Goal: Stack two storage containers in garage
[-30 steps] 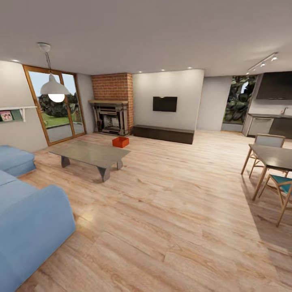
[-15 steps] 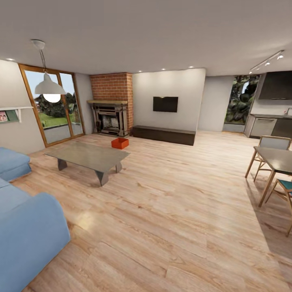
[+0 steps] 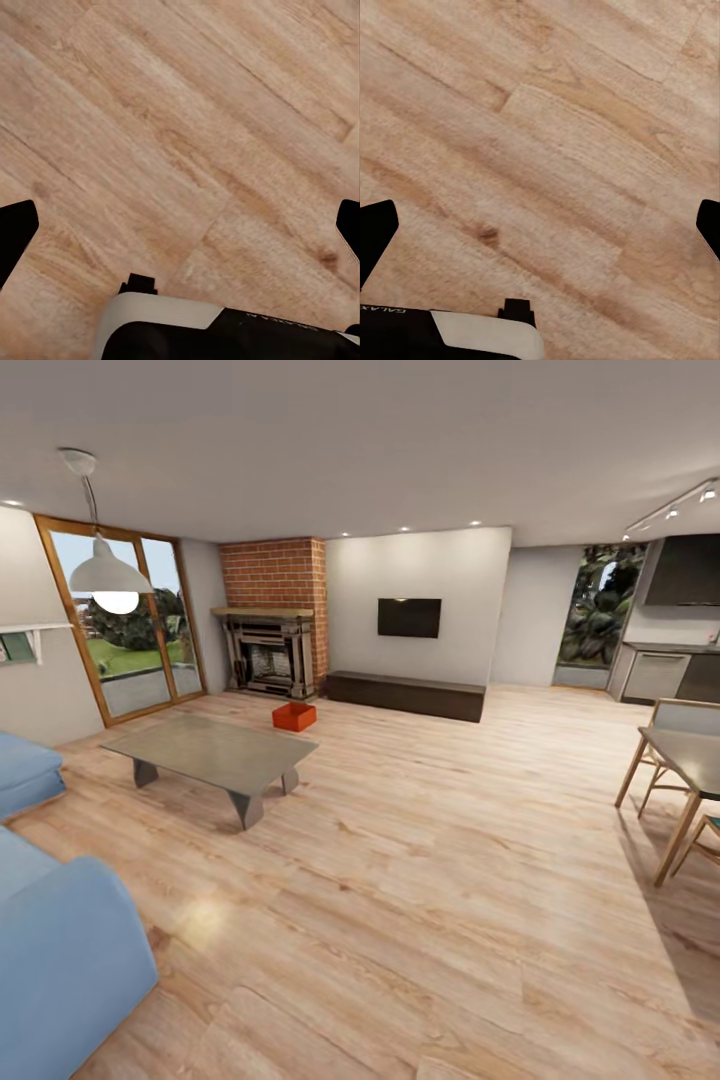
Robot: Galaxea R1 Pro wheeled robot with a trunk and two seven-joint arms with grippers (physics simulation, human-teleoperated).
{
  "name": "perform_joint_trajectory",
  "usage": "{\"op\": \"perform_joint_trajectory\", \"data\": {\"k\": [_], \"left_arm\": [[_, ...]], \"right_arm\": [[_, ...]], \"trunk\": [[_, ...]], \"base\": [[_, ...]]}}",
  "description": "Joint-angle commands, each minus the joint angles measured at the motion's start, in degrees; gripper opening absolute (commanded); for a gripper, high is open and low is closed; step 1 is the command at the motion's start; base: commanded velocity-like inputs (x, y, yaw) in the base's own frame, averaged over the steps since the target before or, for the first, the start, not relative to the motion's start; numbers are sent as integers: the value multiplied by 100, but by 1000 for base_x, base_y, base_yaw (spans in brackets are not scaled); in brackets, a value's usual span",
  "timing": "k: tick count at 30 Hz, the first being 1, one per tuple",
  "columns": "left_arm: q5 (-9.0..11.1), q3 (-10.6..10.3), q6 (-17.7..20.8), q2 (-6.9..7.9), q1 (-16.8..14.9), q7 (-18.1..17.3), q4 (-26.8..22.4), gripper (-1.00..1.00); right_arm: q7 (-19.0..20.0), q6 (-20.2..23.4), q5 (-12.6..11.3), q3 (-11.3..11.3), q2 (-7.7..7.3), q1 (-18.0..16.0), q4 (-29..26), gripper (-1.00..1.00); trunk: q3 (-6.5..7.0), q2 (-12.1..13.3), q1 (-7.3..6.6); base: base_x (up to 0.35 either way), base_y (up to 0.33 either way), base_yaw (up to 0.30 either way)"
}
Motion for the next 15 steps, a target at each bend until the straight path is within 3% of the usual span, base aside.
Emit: {"op": "perform_joint_trajectory", "data": {"k": [1, 15], "left_arm": [[18, 43, -22, 3, -5, -45, 17, 100], [15, 43, -22, 2, -5, -45, 15, 100]], "right_arm": [[-16, -14, 6, 38, -1, -2, 6, 100], [-16, -14, 6, 38, -1, -2, 6, 100]], "trunk": [[-2, -3, 5], [-2, -3, 5]], "base": [[325, 0, 0], [325, 0, 0]]}}
